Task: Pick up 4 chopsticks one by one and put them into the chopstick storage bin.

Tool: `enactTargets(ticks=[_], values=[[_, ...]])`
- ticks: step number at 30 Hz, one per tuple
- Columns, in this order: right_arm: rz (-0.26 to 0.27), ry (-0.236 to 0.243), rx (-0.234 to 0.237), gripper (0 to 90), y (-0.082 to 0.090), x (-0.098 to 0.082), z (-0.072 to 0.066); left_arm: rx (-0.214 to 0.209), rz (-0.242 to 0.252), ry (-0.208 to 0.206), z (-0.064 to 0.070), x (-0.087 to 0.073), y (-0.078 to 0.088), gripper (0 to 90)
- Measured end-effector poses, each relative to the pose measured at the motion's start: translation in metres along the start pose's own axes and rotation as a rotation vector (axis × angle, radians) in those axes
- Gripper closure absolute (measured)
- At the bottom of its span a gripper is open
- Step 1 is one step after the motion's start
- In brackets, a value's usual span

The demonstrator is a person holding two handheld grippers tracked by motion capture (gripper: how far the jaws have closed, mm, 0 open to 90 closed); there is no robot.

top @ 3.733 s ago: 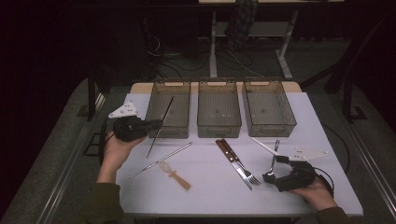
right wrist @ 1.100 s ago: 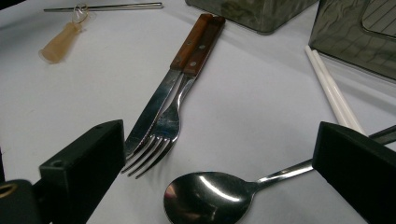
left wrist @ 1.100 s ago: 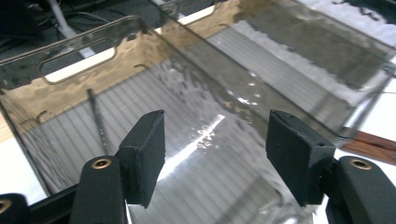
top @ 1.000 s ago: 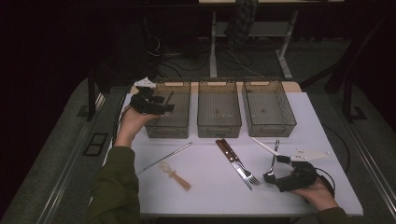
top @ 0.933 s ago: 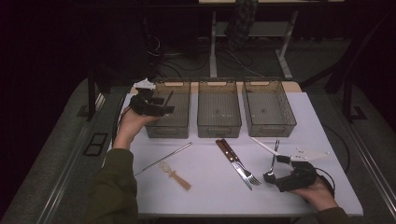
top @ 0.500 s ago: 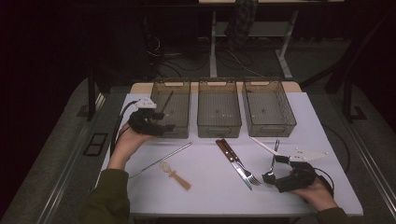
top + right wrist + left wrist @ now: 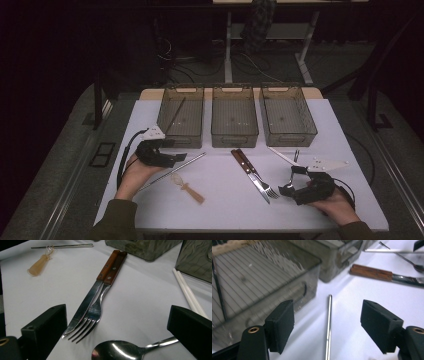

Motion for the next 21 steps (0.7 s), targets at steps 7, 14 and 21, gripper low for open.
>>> enactTargets(ticks=[7,14,21], values=[[0.011,-0.004,0.0,2.6,0.001,0.001,0.0,0.03,-0.01,-0.005,0.001,-0.016,0.007,41.5],[0.01,0.003,-0.012,2.6,0.001,0.003,0.0,0.002,-0.02,0.022,0.0,-0.025,0.008,60.5],[0.004,0.005,-0.02,2.6,0.001,0.002,-0.001,-0.013,-0.07,0.016,-0.003,-0.032,-0.004,68.7]])
Point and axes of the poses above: each handheld gripper's, and its own axes: y roughly backward along the jaws, x roughly out of its top, z roughly to its right, the point moved 5 cm from there along -y, roughly forward along the jaws, and after that the axes turned 8 degrees about z, right-handed, at the moved point
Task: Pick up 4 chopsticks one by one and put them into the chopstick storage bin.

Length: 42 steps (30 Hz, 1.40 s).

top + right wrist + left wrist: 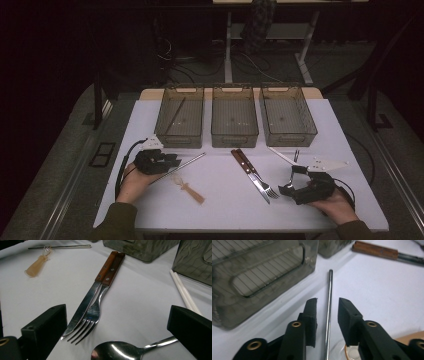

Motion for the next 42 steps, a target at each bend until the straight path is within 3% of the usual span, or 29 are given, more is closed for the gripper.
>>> enactTargets(ticks=[14,25,36,42], values=[[-0.012,0.009,0.0,2.6,0.0,-0.001,0.0,-0.021,-0.087,-0.022,0.0,-0.01,-0.013,76.9],[-0.013,0.011,-0.001,2.6,0.0,-0.001,0.0,-0.034,-0.122,-0.029,0.002,-0.013,-0.017,82.1],[-0.017,0.01,-0.002,2.6,-0.001,-0.002,0.0,-0.026,-0.13,-0.042,0.003,-0.013,-0.017,82.1],[-0.016,0.012,-0.002,2.6,0.0,-0.001,0.0,-0.048,-0.119,-0.042,0.002,-0.014,-0.017,84.8]])
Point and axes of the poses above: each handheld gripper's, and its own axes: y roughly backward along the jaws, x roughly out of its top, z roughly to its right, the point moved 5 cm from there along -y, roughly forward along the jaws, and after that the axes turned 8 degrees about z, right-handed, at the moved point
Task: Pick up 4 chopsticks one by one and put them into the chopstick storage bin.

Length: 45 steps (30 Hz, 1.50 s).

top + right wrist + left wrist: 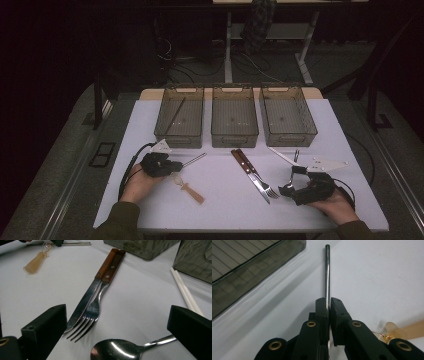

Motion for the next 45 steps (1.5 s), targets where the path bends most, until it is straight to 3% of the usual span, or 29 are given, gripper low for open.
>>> enactTargets(ticks=[7,14,22,35,45], values=[[0.001,-0.001,0.003,2.6,0.0,0.0,-0.001,-0.013,0.006,0.01,-0.002,0.0,0.0,85.1],[0.004,-0.001,0.001,2.6,0.001,0.001,0.0,0.003,-0.03,0.006,-0.002,0.004,0.001,85.0],[0.002,0.0,0.002,2.6,0.001,0.0,0.0,0.007,-0.025,0.022,-0.002,0.009,0.006,85.1],[0.003,0.0,0.003,2.6,0.001,0.0,0.0,0.013,0.057,0.037,-0.003,0.02,0.025,85.1],[0.001,-0.002,0.004,2.6,0.001,0.0,0.0,0.02,0.152,0.048,-0.002,0.034,0.043,85.1]])
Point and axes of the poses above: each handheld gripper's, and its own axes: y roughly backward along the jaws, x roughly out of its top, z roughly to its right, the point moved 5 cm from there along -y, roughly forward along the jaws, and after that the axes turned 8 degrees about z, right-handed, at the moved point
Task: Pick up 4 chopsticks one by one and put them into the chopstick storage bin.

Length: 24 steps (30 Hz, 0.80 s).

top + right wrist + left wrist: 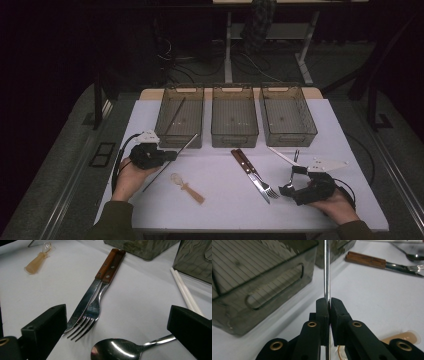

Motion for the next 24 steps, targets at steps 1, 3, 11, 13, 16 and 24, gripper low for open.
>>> enactTargets(ticks=[1,3,11,13,16,24], values=[[0.0,-0.001,0.0,2.6,0.0,0.0,0.0,0.002,0.007,0.0,0.0,0.002,0.002,85.1],[-0.001,-0.001,0.0,2.6,0.0,0.0,0.0,0.003,0.029,-0.001,0.0,0.006,0.007,85.1],[-0.004,-0.004,-0.001,2.6,-0.001,0.0,0.001,0.013,0.082,-0.007,-0.002,0.023,0.016,85.0],[-0.004,-0.004,-0.001,2.6,-0.001,-0.001,0.001,0.018,0.09,-0.013,-0.004,0.028,0.018,85.1],[-0.006,-0.007,-0.002,2.6,-0.002,-0.001,0.002,0.017,0.111,-0.015,-0.005,0.037,0.02,85.0],[-0.005,-0.009,-0.003,2.6,-0.001,-0.001,0.002,0.035,0.138,-0.043,-0.009,0.066,0.023,85.0]])
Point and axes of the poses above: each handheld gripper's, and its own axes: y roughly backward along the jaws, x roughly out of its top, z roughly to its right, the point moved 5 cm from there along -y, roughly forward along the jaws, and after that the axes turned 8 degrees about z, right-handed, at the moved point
